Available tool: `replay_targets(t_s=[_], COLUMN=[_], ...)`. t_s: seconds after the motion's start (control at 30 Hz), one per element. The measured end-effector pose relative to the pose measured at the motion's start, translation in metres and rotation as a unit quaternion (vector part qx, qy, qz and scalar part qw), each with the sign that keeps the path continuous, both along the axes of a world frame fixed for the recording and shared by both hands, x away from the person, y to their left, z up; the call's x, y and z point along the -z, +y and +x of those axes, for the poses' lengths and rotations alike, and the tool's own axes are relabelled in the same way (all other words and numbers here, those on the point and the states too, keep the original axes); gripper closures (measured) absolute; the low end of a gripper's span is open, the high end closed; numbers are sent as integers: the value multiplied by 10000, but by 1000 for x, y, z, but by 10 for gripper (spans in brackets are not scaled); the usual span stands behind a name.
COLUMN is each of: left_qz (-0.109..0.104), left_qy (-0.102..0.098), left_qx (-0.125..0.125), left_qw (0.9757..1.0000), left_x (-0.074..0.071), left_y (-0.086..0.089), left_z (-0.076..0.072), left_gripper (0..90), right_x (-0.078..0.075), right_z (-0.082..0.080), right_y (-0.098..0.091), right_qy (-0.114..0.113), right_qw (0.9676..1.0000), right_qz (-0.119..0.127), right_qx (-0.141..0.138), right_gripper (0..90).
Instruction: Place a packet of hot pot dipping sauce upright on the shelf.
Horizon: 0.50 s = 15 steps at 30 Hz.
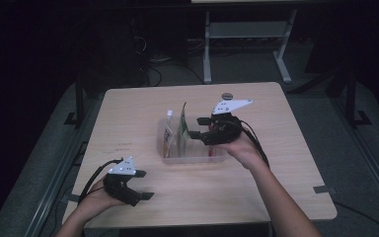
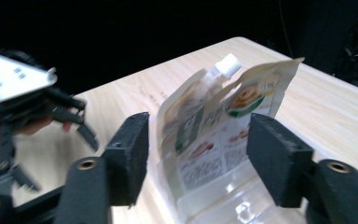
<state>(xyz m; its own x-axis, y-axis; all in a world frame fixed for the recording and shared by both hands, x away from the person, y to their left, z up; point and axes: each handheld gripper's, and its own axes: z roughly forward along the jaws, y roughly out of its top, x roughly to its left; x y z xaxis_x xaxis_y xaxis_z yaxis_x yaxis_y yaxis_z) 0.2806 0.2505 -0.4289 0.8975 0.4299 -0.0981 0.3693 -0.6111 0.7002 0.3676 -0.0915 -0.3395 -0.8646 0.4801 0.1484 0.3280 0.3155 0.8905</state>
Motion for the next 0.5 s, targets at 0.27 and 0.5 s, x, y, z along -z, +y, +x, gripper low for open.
replay_targets(t_s=[0.27,0.5], left_qz=[-78,-120], left_qy=[83,-5], left_qx=[-269,-459], left_qw=[9996,9989], left_x=[-4,-9], left_y=[1,4], left_z=[1,0], left_gripper=[154,151], right_x=[-1,2], right_z=[-18,-45], right_y=[-25,-46], right_qy=[-123,-240], right_qw=[9997,9991], right_qz=[-99,-233], right_qx=[-160,-246], right_gripper=[313,295])
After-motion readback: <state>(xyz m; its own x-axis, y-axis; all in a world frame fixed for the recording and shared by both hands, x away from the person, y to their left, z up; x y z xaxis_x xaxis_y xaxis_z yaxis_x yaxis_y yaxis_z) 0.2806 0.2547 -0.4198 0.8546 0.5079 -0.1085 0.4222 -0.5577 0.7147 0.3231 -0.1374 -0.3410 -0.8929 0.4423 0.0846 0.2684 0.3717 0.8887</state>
